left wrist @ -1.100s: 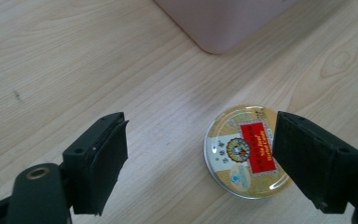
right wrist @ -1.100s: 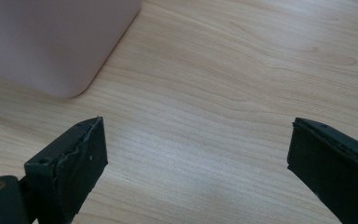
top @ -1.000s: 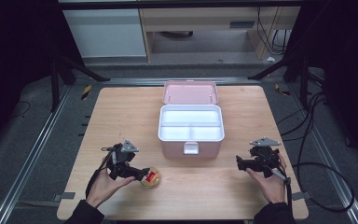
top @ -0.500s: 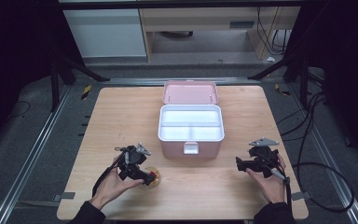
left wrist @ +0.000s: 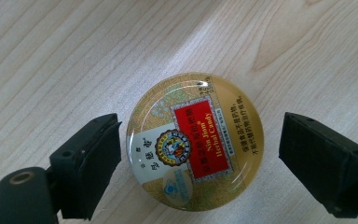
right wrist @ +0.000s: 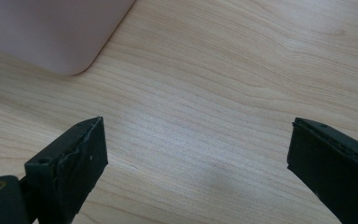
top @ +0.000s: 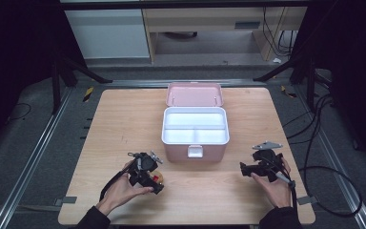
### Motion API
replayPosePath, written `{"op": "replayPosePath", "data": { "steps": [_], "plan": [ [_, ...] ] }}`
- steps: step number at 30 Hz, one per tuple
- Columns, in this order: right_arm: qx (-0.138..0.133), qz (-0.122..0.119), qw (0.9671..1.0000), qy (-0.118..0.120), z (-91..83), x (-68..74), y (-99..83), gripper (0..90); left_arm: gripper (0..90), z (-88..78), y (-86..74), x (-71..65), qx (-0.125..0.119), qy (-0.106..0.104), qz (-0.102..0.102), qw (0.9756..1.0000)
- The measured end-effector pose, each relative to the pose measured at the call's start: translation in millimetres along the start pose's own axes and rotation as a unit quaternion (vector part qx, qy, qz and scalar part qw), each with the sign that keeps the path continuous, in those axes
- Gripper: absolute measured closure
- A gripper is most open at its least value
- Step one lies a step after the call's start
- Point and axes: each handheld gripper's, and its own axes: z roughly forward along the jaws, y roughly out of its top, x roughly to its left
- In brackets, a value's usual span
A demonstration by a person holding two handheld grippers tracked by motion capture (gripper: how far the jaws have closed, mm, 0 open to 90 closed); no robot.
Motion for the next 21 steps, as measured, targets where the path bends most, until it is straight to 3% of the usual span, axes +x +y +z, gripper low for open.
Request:
{"op": "replayPosePath", "data": {
  "steps": [11, 17, 21],
  "plan": [
    [0.008, -0.005, 0.9999, 0.003, 1.9, 1.4, 0.2, 5.5, 17.4, 10.6, 2.1, 1.3, 0.032, 0.004, -0.008, 0.9994],
    [0.01, -0.007, 0.9999, 0.003, 2.1, 2.5, 0.5, 5.6, 19.6, 10.4, 1.7, 3.7, 0.035, 0.003, -0.011, 0.9993],
    [0.012, -0.008, 0.9999, 0.003, 2.0, 2.2, 0.4, 5.7, 19.7, -2.1, -1.6, 11.2, 0.02, 0.0, -0.021, 0.9996]
  ]
}}
